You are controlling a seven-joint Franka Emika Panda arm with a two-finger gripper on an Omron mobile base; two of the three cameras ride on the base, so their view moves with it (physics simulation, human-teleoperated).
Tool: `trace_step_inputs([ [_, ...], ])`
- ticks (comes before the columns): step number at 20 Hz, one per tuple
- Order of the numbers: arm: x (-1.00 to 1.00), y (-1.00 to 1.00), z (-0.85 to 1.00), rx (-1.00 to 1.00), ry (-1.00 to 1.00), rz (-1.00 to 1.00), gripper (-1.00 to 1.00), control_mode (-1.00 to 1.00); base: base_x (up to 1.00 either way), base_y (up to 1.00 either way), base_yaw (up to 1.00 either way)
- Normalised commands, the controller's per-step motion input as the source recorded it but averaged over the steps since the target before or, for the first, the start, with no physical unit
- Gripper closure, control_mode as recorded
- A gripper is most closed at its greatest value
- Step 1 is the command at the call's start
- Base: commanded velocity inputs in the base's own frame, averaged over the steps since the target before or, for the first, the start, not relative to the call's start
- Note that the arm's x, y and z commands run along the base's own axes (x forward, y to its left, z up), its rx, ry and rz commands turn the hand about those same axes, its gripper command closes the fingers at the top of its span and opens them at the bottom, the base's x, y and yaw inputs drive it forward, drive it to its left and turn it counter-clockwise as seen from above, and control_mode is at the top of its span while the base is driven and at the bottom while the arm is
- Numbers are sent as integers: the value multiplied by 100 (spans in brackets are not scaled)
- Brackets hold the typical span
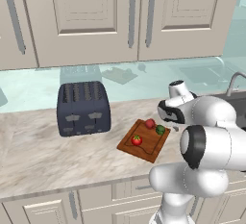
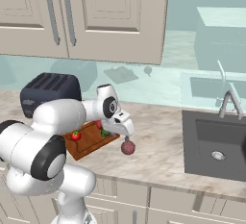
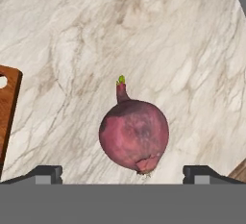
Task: Place the avocado, onion, tomato, and bell pepper on the cutting board.
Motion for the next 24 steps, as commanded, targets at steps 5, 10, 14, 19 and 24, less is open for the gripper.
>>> trace_step_inputs([
  [5, 2, -22, -5, 3, 0, 0, -100, -100, 0, 0, 0],
  [10, -22, -8, -10, 4, 0, 0, -100, -100, 0, 0, 0],
  [14, -18, -2, -12, 4, 0, 0, -100, -100, 0, 0, 0],
  [19, -5, -3, -16, 3, 0, 0, -100, -100, 0, 0, 0],
  [24, 0, -10, -18, 3, 0, 0, -100, -100, 0, 0, 0],
])
